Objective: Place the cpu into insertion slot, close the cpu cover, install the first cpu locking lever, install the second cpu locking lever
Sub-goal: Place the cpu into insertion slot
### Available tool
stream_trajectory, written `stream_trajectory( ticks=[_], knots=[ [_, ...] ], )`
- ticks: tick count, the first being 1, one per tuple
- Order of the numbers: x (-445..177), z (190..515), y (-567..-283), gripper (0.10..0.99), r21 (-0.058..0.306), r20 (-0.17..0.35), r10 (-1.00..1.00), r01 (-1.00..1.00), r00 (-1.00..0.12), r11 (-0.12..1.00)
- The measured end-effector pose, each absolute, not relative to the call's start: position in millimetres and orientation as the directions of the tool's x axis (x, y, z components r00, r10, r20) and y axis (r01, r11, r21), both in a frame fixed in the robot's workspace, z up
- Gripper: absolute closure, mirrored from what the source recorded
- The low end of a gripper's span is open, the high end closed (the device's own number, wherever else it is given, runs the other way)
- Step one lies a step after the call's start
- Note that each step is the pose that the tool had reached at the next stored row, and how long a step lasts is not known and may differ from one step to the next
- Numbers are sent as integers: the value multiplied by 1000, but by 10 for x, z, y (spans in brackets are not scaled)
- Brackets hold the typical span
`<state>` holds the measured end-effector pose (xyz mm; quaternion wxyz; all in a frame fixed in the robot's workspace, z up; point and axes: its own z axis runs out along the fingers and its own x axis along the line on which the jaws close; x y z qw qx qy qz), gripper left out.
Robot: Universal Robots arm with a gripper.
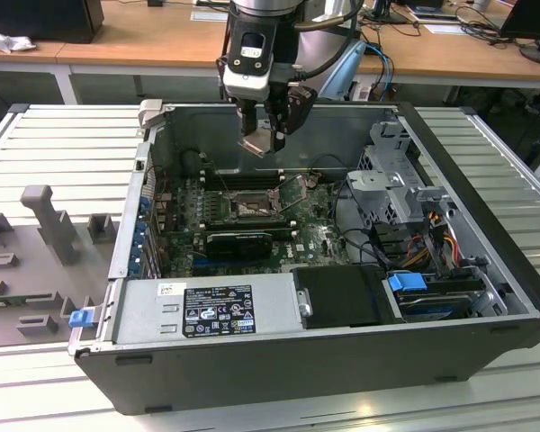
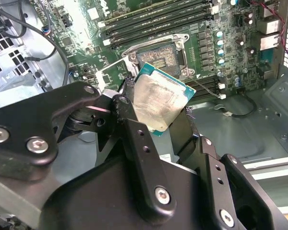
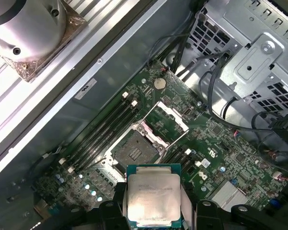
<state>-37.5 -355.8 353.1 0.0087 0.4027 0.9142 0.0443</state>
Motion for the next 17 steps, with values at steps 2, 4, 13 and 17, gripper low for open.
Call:
stream_trajectory(
  ticks=[2,4,13,17],
  knots=[
    [-375,3531,-3558,553,88,20,741,739,-671,668],
    [-375,3531,-3558,553,88,20,744,743,-667,664],
    [-375,3530,-3558,553,88,20,767,765,-641,638],
    [-375,3531,-3558,553,88,20,779,778,-626,623]
  ],
)
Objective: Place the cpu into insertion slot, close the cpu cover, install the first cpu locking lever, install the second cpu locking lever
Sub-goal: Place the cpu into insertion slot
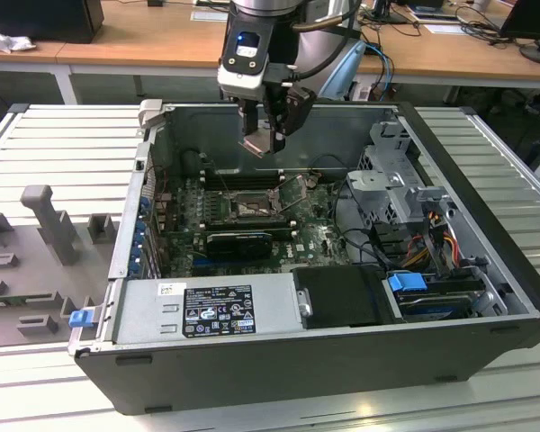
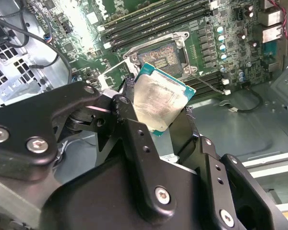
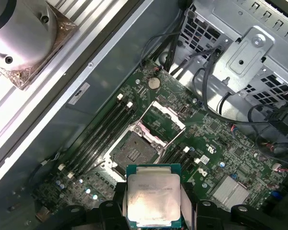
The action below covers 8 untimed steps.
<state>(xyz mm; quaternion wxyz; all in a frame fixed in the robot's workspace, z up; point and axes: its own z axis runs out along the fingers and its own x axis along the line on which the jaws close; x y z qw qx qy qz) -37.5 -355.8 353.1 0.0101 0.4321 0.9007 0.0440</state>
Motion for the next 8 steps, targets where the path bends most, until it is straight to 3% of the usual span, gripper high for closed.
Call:
stream_trajectory(
  ticks=[8],
  knots=[
    [-375,3530,-3558,553,88,20,795,793,-606,602]
  ],
)
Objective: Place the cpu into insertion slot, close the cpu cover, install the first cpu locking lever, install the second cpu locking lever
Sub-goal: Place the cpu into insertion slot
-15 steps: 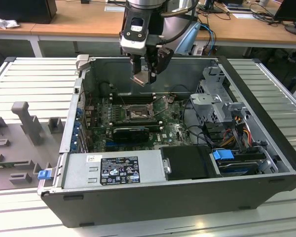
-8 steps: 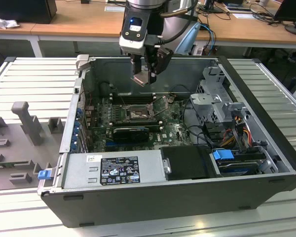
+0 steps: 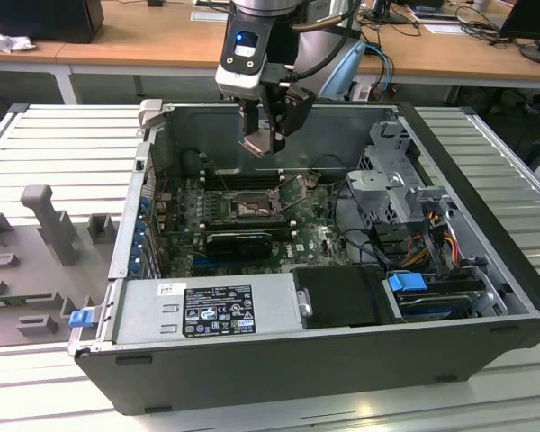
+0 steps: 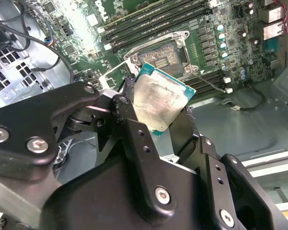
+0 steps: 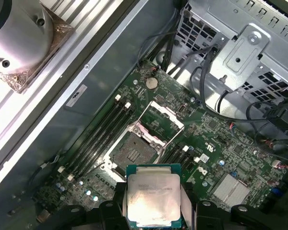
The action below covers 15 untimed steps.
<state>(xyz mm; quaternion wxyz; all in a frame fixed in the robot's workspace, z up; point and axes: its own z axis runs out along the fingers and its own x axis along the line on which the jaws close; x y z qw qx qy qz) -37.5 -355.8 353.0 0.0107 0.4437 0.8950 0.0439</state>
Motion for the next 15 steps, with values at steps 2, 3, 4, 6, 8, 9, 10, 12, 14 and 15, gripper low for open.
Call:
stream_trajectory(
  ticks=[2,3,4,6,8,9,10,12,14,15],
  knots=[
    [-375,3531,-3558,553,88,20,798,796,-602,599],
    [-375,3531,-3558,553,88,20,800,798,-600,596],
    [-375,3530,-3558,553,88,20,802,800,-598,594],
    [-375,3530,-3558,553,88,20,806,805,-591,587],
    [-375,3530,-3558,553,88,20,811,809,-584,581],
    [-375,3529,-3558,553,88,20,817,815,-576,572],
    [-375,3528,-3558,553,88,19,823,821,-567,564],
    [-375,3527,-3558,553,87,19,844,842,-536,533],
    [-375,3525,-3558,553,87,19,858,855,-514,511],
    [-375,3525,-3558,553,87,19,862,860,-506,503]
  ],
)
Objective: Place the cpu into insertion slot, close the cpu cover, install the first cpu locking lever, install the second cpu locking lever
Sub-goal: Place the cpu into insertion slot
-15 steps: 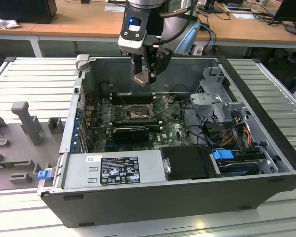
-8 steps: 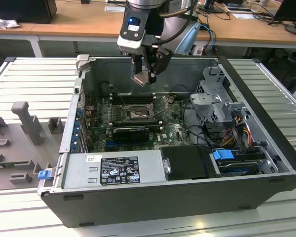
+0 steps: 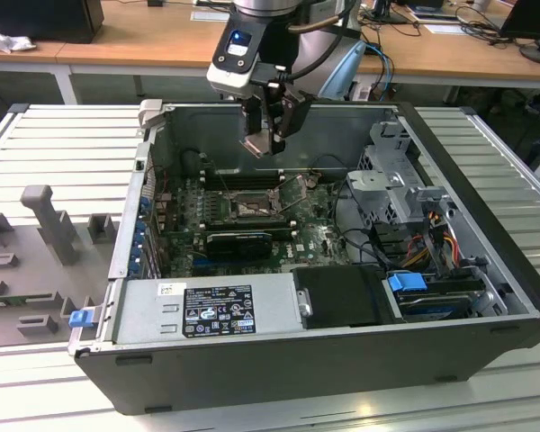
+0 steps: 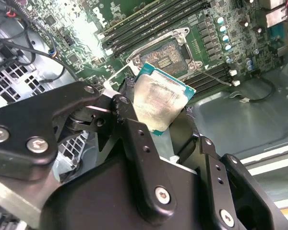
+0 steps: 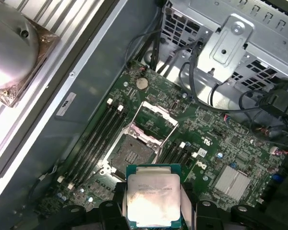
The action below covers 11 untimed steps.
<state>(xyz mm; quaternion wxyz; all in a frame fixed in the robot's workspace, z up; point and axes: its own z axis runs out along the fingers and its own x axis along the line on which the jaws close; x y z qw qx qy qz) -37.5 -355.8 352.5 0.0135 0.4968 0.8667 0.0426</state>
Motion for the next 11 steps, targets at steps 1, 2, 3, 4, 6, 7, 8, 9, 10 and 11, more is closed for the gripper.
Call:
stream_trajectory(
  ticks=[1,2,3,4,6,7,8,9,10,11],
  knots=[
    [-375,3524,-3558,553,87,19,867,864,-499,496],
    [-375,3523,-3558,553,87,19,873,871,-487,484],
    [-375,3522,-3558,553,87,19,878,875,-479,476],
    [-375,3522,-3558,553,87,19,882,880,-470,467],
    [-375,3521,-3558,553,87,19,889,887,-457,454],
    [-375,3521,-3558,553,87,19,892,890,-451,448],
    [-375,3520,-3558,553,87,19,895,892,-446,443],
    [-375,3519,-3558,553,87,19,897,894,-442,439],
    [-375,3517,-3558,553,87,19,899,896,-438,435],
    [-375,3513,-3558,553,87,19,900,898,-435,432]
  ],
)
